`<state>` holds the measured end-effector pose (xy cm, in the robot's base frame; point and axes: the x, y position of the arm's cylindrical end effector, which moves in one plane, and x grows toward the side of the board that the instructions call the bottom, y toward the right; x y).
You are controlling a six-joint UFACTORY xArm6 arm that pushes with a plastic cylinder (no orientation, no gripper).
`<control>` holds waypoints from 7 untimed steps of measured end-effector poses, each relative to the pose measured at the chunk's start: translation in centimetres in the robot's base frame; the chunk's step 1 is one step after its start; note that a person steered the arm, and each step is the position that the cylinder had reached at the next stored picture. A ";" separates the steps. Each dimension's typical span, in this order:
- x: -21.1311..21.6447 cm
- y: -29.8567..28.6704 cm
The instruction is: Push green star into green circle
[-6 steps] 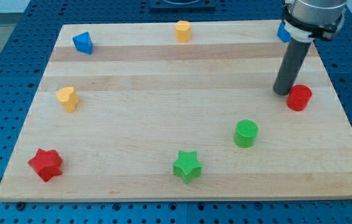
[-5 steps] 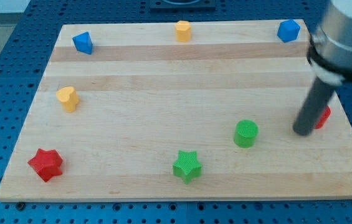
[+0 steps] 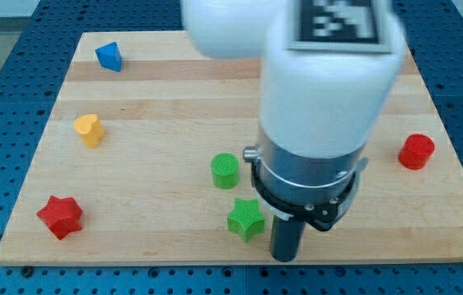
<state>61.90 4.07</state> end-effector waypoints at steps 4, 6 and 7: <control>-9.9 -10.0; -0.4 -17.1; -0.4 -17.1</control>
<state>61.54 -12.99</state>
